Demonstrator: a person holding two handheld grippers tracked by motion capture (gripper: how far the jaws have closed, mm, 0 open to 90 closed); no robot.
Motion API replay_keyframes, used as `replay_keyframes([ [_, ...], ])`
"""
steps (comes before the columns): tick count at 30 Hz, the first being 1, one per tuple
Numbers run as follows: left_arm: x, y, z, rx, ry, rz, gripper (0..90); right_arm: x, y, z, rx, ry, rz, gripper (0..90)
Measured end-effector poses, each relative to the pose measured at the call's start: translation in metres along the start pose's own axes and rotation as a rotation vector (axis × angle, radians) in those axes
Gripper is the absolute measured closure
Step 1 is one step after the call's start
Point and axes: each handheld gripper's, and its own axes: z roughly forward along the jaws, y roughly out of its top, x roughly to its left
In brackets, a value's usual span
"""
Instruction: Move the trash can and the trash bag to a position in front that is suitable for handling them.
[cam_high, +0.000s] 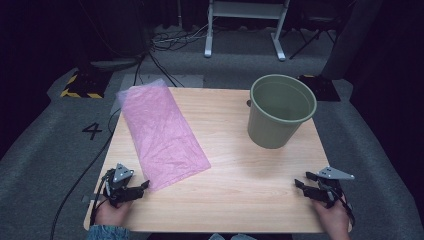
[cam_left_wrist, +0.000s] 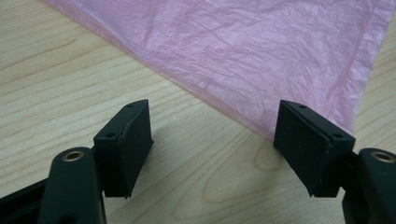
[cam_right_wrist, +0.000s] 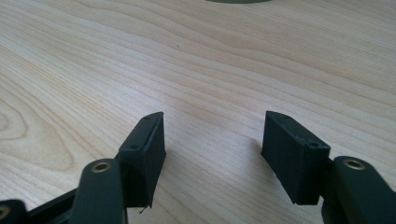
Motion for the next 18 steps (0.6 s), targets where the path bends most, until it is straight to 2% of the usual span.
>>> replay_keyframes([
  [5, 0.002, 0.001, -0.003, -0.003, -0.002, -0.03, 28.4, 0.001, 0.0, 0.0, -0.001, -0.003, 0.009, 41.0],
  [7, 0.002, 0.003, -0.007, -0.024, 0.004, -0.027, 29.5, 0.002, 0.001, -0.002, 0.012, -0.002, 0.006, 45.5],
  [8, 0.002, 0.003, -0.007, -0.024, 0.004, -0.027, 29.6, 0.002, 0.001, -0.002, 0.012, -0.002, 0.006, 45.5],
  [11, -0.001, 0.008, -0.015, -0.069, -0.003, -0.027, 30.4, 0.004, 0.005, -0.004, 0.026, 0.007, 0.005, 47.4],
  [15, -0.007, 0.013, -0.02, -0.095, -0.014, -0.011, 31.5, 0.006, 0.01, -0.009, 0.0, 0.009, -0.003, 47.6],
  [16, -0.012, 0.017, -0.021, -0.093, -0.027, 0.001, 31.6, 0.007, 0.011, -0.01, -0.008, 0.006, -0.003, 47.6],
  [18, -0.018, 0.02, -0.021, -0.081, -0.028, 0.033, 31.6, 0.007, 0.015, -0.013, -0.017, 0.007, -0.004, 47.4],
])
